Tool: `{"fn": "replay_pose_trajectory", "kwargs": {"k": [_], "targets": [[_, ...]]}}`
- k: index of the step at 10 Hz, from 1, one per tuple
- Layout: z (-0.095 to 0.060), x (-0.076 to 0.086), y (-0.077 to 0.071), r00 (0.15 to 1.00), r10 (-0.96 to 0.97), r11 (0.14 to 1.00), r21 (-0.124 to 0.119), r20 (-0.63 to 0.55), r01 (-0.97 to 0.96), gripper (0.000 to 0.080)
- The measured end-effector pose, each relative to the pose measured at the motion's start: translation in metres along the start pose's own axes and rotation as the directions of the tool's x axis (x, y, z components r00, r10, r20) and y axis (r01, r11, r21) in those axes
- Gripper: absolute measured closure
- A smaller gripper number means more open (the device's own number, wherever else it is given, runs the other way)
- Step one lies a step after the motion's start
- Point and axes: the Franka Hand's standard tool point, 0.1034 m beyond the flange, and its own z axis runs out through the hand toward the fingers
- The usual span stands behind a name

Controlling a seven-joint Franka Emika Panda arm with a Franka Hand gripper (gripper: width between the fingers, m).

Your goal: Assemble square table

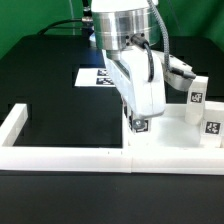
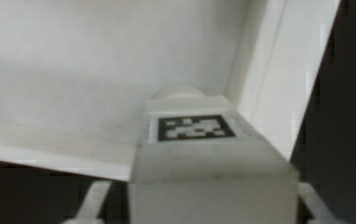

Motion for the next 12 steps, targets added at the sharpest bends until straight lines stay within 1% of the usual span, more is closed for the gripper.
{"fn": "replay_pose_trajectory", "kwargs": {"k": [2, 3, 4, 5, 6, 7, 8, 9, 10, 12], "targets": [[0.0, -0.001, 0.001, 0.985, 0.174, 0.985, -0.001, 0.007, -0.174, 0.0507], [0.0, -0.004, 0.002, 0.895, 0.444, 0.895, 0.014, 0.034, -0.445, 0.0507], [0.001, -0.005, 0.003, 0.841, 0.539, 0.839, 0.055, 0.047, -0.541, 0.0507], [0.003, -0.01, 0.006, 0.775, 0.629, 0.767, 0.109, 0.059, -0.632, 0.0442], [0.006, -0.015, 0.009, 0.826, 0.561, 0.822, 0.088, 0.048, -0.563, 0.0442], [0.005, -0.013, 0.007, 0.863, 0.505, 0.858, 0.09, 0.037, -0.506, 0.0305], [0.005, -0.018, 0.006, 0.948, 0.318, 0.945, 0.074, 0.009, -0.318, 0.0186], [0.004, -0.022, 0.003, 0.987, 0.158, 0.986, 0.06, -0.011, -0.157, 0.0186], [0.003, -0.024, 0.0, 0.999, -0.035, 0.998, 0.048, -0.031, 0.037, 0.0156], [0.004, -0.023, 0.001, 0.985, -0.167, 0.985, 0.044, -0.036, 0.168, 0.0151]]}}
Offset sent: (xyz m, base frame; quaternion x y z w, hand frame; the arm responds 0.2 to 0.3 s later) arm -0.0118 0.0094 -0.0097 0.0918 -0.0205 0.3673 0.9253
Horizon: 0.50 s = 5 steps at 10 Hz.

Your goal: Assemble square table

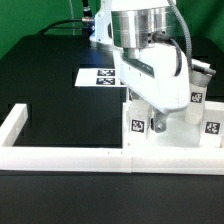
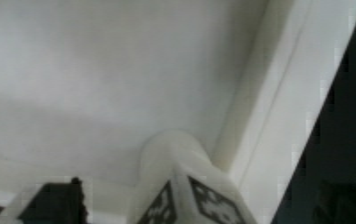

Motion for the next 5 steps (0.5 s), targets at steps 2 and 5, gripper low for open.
{"fn": "replay_pose_trajectory", "kwargs": {"k": [2, 5], "targets": [[0.0, 0.001, 0.0, 0.981, -0.192, 0.981, -0.002, -0.002, 0.192, 0.0151], [-0.006, 0.009, -0.003, 0.851, -0.525, 0.851, -0.012, 0.015, 0.525, 0.0151]]}}
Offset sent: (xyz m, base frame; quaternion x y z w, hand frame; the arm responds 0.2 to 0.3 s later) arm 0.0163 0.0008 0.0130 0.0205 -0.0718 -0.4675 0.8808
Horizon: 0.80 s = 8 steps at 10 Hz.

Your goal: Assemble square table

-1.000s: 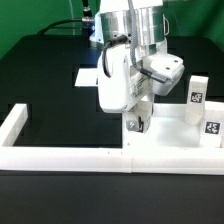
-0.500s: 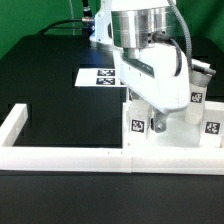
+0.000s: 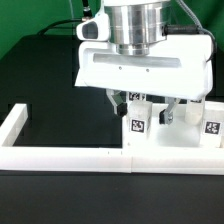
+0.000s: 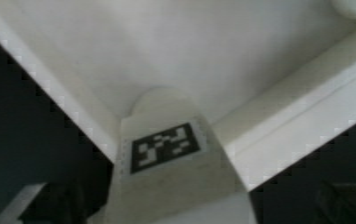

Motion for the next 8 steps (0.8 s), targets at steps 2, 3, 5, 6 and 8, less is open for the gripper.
{"fn": "replay_pose_trajectory", "kwargs": {"k": [2, 3, 5, 6, 8], "targets": [[0.0002, 0.0001, 0.0002, 1.0, 0.031, 1.0, 0.0, 0.0, -0.031, 0.0177], [0.0005, -0.0004, -0.0003, 0.994, 0.109, 0.994, 0.002, 0.002, -0.109, 0.0347], [0.0014, -0.0007, 0.004, 0.953, 0.303, 0.953, -0.006, 0.009, -0.303, 0.0507], [0.0007, -0.0005, 0.0039, 0.898, 0.439, 0.899, -0.009, 0.012, -0.439, 0.0507], [0.0012, -0.0033, 0.0014, 0.692, 0.721, 0.693, -0.008, 0.038, -0.721, 0.0507]]}}
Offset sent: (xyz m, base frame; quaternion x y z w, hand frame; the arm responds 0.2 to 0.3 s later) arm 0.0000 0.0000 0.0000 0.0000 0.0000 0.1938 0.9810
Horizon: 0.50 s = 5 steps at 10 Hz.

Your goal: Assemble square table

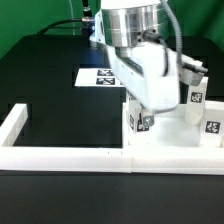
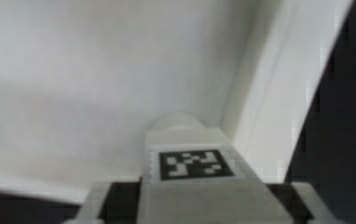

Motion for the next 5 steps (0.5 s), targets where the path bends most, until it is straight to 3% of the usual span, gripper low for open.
{"fn": "replay_pose_trajectory", "kwargs": {"k": [3, 5], "targets": [[0.0011, 0.0025, -0.0017, 0.922, 0.386, 0.922, 0.03, 0.024, -0.387, 0.0508], [0.0013, 0.0029, -0.0018, 0.88, 0.474, 0.879, 0.033, 0.025, -0.475, 0.0508]]}}
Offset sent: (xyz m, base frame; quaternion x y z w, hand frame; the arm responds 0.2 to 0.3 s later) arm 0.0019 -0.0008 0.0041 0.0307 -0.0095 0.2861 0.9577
